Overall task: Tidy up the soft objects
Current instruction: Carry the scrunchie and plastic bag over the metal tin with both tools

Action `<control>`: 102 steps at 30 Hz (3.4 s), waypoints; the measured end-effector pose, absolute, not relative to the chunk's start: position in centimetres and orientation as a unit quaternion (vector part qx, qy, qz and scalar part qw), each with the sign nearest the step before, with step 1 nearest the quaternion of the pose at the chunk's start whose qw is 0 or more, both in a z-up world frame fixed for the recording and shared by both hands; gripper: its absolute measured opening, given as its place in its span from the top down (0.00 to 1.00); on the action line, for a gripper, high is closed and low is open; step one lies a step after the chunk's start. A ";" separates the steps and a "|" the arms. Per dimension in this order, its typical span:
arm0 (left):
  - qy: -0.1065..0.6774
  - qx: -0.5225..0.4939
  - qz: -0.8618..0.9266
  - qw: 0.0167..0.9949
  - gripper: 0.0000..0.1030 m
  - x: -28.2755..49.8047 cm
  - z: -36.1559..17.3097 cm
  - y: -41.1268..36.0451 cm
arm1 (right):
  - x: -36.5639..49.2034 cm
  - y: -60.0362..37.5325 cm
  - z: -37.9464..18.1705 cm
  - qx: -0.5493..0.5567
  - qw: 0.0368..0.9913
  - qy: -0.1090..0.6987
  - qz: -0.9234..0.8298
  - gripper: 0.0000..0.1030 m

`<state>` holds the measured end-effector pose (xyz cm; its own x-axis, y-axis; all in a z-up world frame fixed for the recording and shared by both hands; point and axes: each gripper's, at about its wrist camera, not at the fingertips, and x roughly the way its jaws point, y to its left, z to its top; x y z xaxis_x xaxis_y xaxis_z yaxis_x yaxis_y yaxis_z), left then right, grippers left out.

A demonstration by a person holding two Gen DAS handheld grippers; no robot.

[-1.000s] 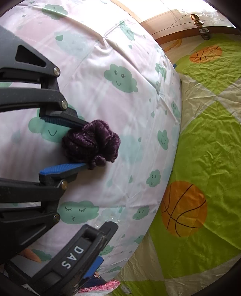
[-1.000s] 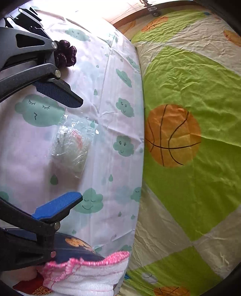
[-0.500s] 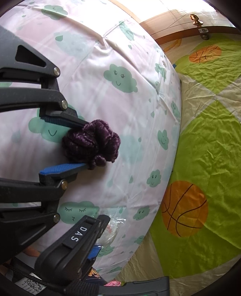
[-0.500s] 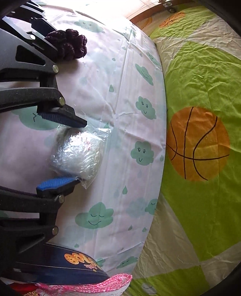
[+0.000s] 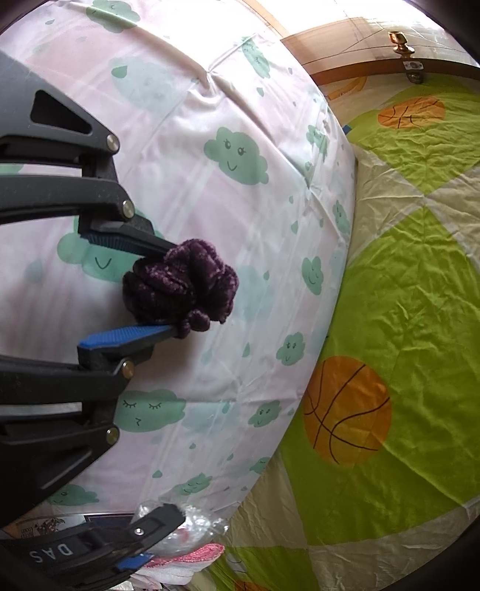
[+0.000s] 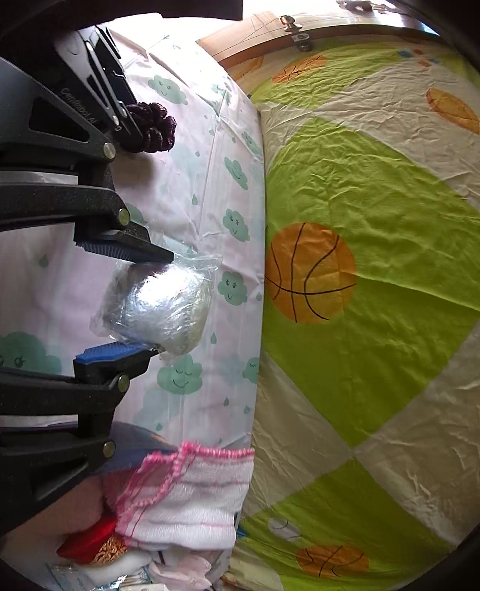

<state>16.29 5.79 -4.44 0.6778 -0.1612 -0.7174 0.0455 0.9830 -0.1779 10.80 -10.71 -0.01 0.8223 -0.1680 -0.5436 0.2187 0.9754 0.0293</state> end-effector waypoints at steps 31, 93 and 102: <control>0.253 -0.057 -0.056 0.964 0.66 7.1 -1.0 4.3 | -0.3 -10.1 1.7 -0.011 0.980 0.161 -0.117 0.60; 0.213 0.004 -0.225 0.951 0.66 -6.1 4.4 -13.2 | -13.8 -26.2 4.7 0.018 0.962 0.140 -0.235 0.59; 0.213 0.014 -0.237 0.948 0.66 -6.1 4.7 -15.6 | -13.7 -28.3 5.2 0.016 0.958 0.144 -0.247 0.59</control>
